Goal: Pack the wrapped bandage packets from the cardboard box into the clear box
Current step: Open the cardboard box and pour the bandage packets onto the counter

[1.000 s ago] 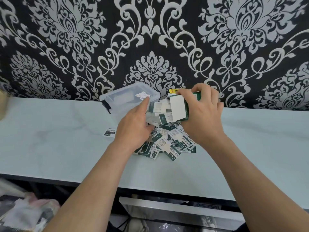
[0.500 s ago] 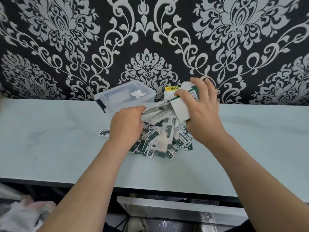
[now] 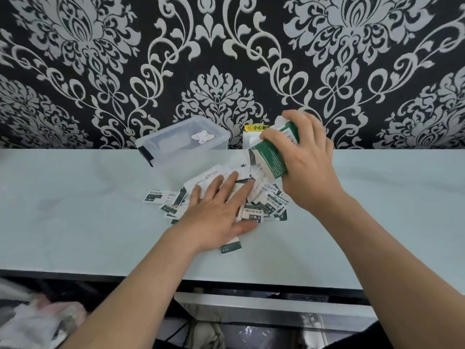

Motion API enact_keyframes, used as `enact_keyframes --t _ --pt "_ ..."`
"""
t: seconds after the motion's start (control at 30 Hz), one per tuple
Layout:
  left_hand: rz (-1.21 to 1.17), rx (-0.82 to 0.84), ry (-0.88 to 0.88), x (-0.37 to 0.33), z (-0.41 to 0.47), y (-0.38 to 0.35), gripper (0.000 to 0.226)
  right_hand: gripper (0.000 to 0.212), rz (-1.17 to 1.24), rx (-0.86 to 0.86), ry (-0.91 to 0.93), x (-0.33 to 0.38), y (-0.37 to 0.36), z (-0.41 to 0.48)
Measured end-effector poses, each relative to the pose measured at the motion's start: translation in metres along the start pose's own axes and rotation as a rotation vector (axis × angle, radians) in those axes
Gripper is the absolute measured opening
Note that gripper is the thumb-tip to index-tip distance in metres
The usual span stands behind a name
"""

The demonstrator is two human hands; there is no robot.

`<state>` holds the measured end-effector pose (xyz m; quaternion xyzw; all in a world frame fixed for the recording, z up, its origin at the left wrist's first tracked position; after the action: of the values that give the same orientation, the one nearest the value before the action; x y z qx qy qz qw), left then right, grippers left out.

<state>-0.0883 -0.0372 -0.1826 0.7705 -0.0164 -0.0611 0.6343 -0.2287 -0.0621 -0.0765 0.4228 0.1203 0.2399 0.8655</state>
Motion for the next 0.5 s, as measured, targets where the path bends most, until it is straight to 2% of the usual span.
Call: enact_keyframes --t 0.13,0.3,0.4,0.5 --pt "-0.004 -0.030 0.023 0.009 -0.001 -0.003 0.076 0.074 -0.025 -0.121 0.029 0.006 0.016 -0.003" --pt "-0.035 -0.149 0.066 0.012 0.001 0.010 0.091 0.070 -0.050 -0.212 0.134 0.023 0.015 -0.011" --pt "-0.177 -0.230 0.119 0.011 0.005 0.022 0.101 0.070 -0.040 -0.221 0.148 0.025 0.012 -0.011" --pt "-0.350 -0.279 0.168 0.017 0.007 0.033 0.094 0.070 -0.011 -0.200 0.156 0.029 0.007 -0.008"
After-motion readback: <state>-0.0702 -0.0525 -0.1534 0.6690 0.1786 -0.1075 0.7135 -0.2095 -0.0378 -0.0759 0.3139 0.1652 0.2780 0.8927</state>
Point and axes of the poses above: each hand's wrist, its own z-axis towards the middle knuckle, its own y-axis out of the back of the hand, x = y × z, the point moved 9 cm from there along z, towards the middle knuckle, and after that the axes turned 11 degrees about y, right-handed, at the moved point
